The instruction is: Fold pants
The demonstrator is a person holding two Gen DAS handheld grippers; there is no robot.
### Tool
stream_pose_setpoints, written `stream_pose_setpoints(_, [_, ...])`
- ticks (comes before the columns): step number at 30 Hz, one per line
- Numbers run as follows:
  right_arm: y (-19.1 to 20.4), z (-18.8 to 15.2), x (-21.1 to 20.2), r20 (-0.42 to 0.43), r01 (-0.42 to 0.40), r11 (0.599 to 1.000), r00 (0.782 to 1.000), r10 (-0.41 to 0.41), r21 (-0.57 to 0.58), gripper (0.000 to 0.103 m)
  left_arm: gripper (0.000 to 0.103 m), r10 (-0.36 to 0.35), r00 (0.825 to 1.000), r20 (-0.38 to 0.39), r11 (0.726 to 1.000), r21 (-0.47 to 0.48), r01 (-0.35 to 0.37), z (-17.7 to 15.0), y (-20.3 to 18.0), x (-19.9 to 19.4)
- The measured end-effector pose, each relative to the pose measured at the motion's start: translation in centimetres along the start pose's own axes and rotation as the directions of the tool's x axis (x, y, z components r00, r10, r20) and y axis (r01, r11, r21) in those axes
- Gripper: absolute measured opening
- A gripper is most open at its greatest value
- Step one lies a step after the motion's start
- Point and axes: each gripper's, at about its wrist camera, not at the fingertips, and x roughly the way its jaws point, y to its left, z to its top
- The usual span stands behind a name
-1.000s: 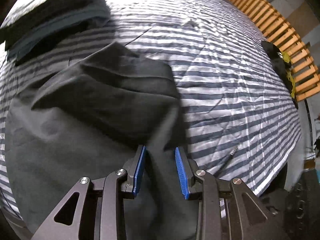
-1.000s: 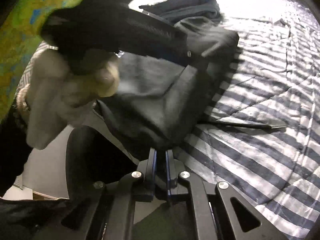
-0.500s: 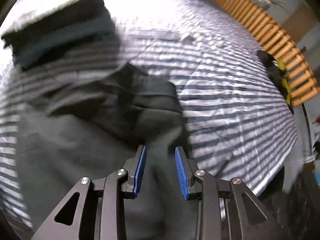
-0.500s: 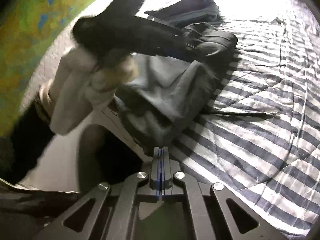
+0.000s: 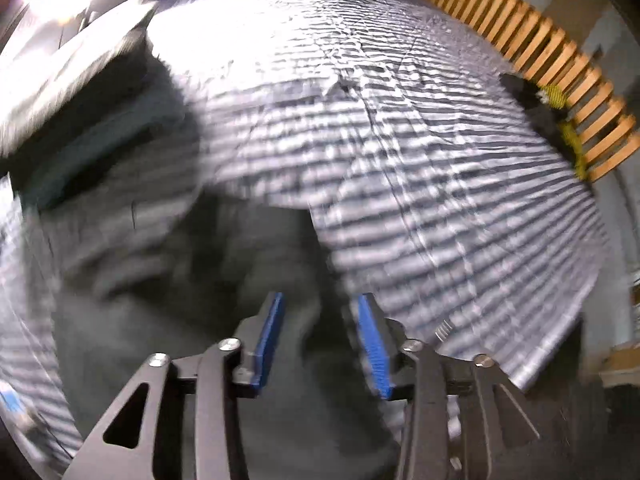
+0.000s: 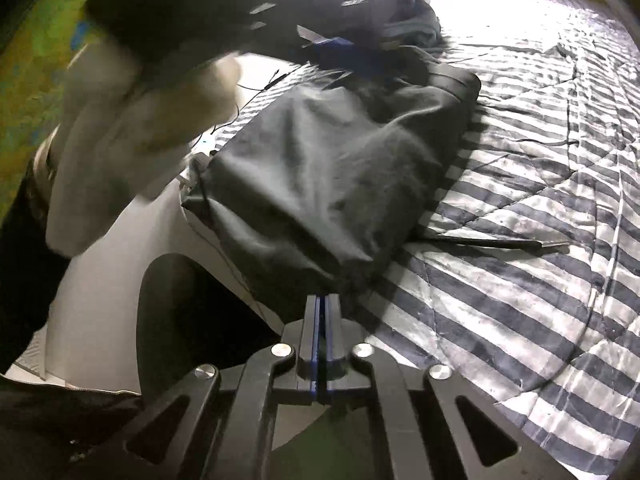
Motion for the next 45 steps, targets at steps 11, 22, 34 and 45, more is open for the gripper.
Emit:
stream_pose_setpoints(11, [1.2, -1.6, -0.8, 0.042, 0.005, 0.999, 0.999, -0.003, -0.042, 0.000, 0.000, 0.148, 0.987, -0.062, 0.988, -0.034, -0.150, 3.0, 0.2, 3.8])
stream_pose_setpoints(22, [1.0, -1.7, -1.1, 0.035, -0.004, 0.998, 0.999, 0.006, -0.057, 0.000, 0.008, 0.063, 0.997, -0.047, 0.994, -0.082, -0.067, 3.4, 1.5, 2.5])
stream_pose_setpoints(34, [1.4, -1.4, -1.1, 0.042, 0.012, 0.998, 0.999, -0.010, -0.065, 0.000, 0.005, 0.179, 0.981, -0.074, 0.984, 0.003, -0.179, 3.7, -0.6, 5.5])
stream_pose_setpoints(45, [1.8, -2.4, -2.2, 0.046, -0.044, 0.996, 0.998, 0.048, -0.072, 0.000, 0.022, 0.080, 0.995, -0.052, 0.993, -0.082, -0.084, 3.8, 1.8, 2.7])
